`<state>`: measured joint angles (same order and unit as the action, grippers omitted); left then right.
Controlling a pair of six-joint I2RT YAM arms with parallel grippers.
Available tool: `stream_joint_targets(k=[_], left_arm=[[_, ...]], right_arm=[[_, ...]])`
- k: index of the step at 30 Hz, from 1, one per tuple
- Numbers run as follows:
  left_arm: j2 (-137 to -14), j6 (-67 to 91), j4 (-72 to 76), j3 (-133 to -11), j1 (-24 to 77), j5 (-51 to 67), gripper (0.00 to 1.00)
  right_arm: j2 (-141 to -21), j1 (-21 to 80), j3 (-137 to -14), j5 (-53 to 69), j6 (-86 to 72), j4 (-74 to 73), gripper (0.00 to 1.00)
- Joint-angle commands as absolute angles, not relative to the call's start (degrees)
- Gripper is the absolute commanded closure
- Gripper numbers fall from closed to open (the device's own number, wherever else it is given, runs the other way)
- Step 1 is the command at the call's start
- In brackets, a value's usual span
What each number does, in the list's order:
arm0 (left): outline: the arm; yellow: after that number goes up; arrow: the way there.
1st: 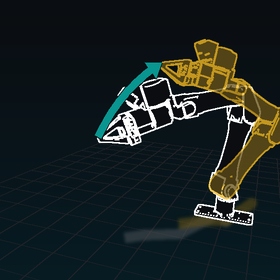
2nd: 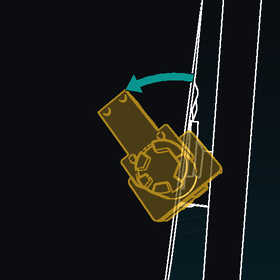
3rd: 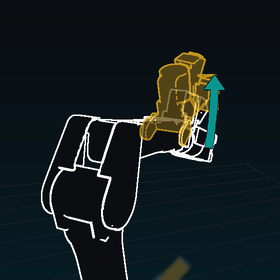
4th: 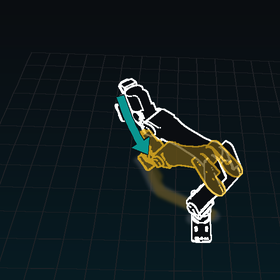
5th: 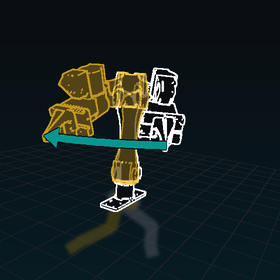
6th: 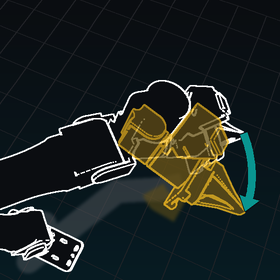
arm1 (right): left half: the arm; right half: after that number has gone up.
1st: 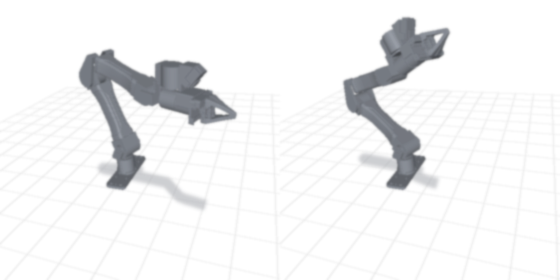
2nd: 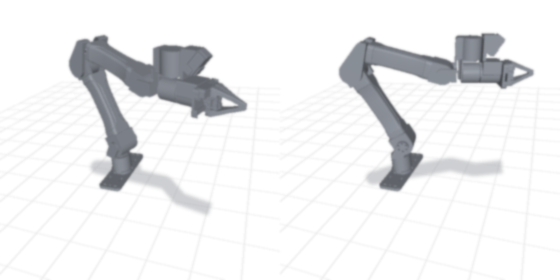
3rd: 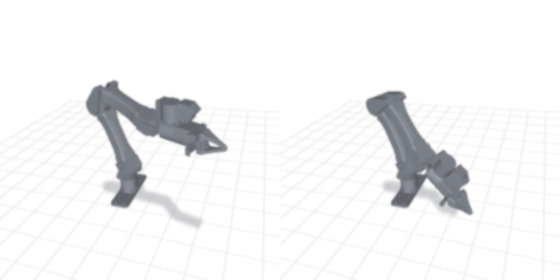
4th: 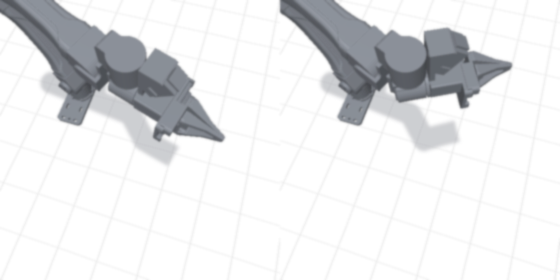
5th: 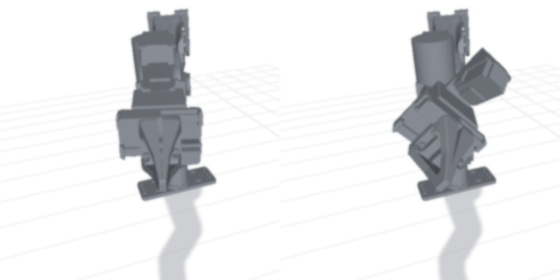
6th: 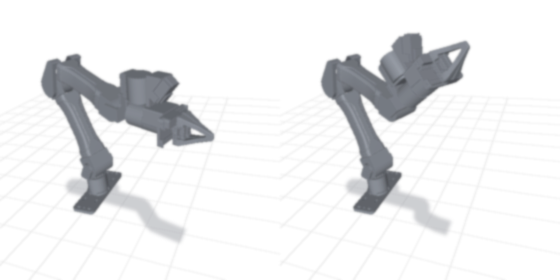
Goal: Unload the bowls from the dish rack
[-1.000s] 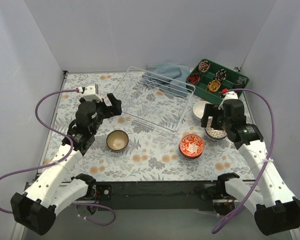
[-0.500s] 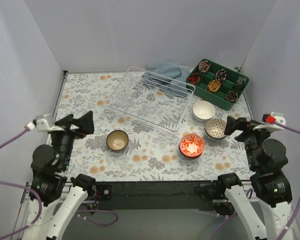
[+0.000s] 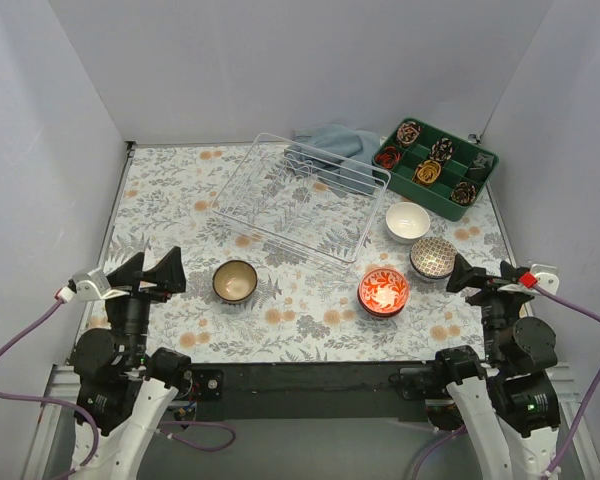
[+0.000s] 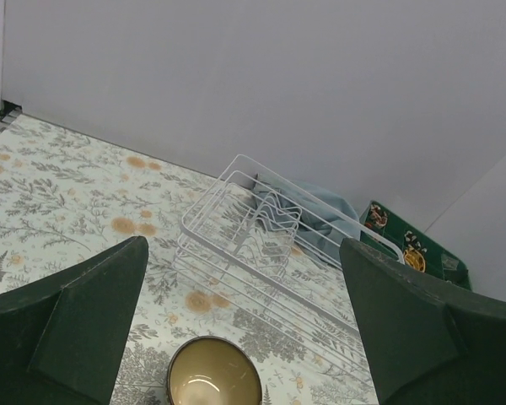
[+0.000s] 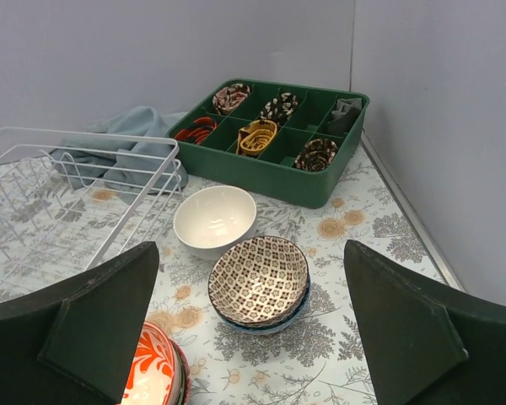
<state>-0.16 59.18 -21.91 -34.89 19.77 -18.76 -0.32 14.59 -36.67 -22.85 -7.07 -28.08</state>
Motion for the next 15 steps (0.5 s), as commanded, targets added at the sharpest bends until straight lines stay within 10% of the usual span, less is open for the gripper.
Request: stream_joint_targets(k=[1,15], left_arm=[[5.8,60.1,-20.8,-33.5,19.7,-20.9,0.02],[5.9,61.1,-18.7,-29.9,19.7,-22.1,0.02]], right_arm=[[6.1,14.4,-33.8,-23.7,-5.3,-22.3,0.01],[9.4,14.4,-28.8,-23.6,-5.1,-20.2,0.01]])
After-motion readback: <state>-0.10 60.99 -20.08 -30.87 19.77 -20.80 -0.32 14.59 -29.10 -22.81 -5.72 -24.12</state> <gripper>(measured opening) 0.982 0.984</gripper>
